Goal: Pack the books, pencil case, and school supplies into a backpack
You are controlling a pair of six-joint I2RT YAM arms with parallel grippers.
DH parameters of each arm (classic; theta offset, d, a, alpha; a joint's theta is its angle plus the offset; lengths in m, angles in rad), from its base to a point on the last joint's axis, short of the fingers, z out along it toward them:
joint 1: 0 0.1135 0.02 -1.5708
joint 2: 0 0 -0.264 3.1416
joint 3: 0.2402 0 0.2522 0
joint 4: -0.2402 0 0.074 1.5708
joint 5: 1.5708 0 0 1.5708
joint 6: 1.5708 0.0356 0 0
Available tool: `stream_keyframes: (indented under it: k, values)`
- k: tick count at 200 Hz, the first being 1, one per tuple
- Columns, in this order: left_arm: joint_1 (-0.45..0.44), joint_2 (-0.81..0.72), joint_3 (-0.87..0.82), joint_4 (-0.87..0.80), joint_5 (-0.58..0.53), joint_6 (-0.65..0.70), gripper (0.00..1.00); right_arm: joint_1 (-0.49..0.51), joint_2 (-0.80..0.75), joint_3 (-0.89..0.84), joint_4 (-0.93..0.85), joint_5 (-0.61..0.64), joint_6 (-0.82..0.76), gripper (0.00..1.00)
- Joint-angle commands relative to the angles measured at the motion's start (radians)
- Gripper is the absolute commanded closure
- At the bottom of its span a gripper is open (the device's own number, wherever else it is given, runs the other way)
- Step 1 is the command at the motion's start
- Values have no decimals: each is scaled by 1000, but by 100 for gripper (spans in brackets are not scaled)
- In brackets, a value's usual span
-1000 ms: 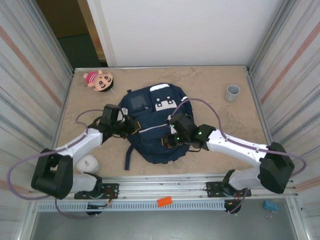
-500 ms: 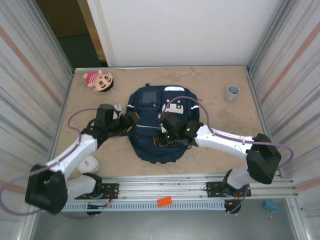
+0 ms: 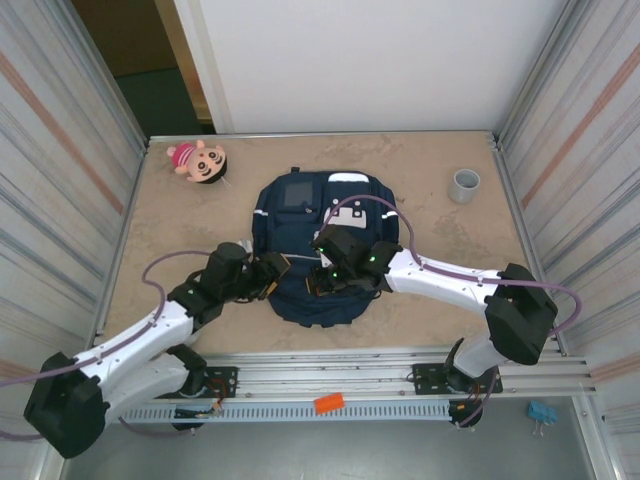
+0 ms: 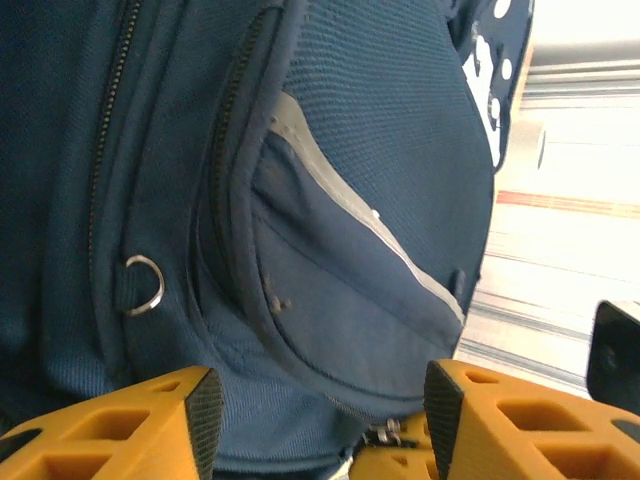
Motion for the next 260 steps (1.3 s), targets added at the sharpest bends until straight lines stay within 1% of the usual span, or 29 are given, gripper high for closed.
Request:
stream_keyframes:
  k: [1,11,26,31,50,62,78,94,118,150,178,194,200,205,224,233,239,249,260]
  values:
    - [-5,59,15,83,-19,-18,44,5,-2,34,23,-55,-40,100]
    - [-4,88,23,100,-22,-17,50,5,-5,33,12,-54,-44,100]
    - [3,118,37,112,-41,4,63,4,-18,27,-10,-48,-54,100]
    - [6,122,44,103,-51,15,69,2,-24,25,-17,-44,-57,100]
    - [43,126,46,100,-59,40,87,-20,-52,5,-57,-35,-62,100]
    - [68,115,51,72,-59,61,94,-40,-75,-6,-93,-21,-68,100]
    - [93,90,59,9,-68,105,100,-78,-109,-20,-147,0,-80,100]
    - [120,62,59,-40,-66,134,100,-125,-150,-39,-201,16,-97,100]
    - [171,21,38,-78,-53,159,100,-231,-195,-73,-269,16,-126,100]
    - [226,-4,36,-130,-20,205,100,-346,-221,-89,-294,-10,-187,100]
    - [235,-17,41,-154,-15,230,100,-374,-226,-85,-274,-46,-208,100]
    - [235,-21,56,-157,4,270,100,-374,-230,-93,-235,-97,-210,100]
    - [235,-21,68,-160,16,304,96,-373,-234,-95,-219,-114,-207,100]
    - [234,-22,83,-167,24,330,89,-371,-237,-100,-207,-126,-204,100]
    - [216,-30,157,-245,17,468,57,-369,-246,-109,-166,-163,-192,100]
    - [198,-38,191,-277,-5,551,46,-370,-247,-113,-151,-178,-192,100]
    - [182,-41,210,-290,-19,615,41,-369,-247,-114,-143,-188,-192,100]
    - [155,-45,230,-286,-29,734,36,-369,-245,-117,-133,-202,-192,100]
    - [115,-41,240,-269,-34,869,34,-369,-241,-121,-126,-214,-190,100]
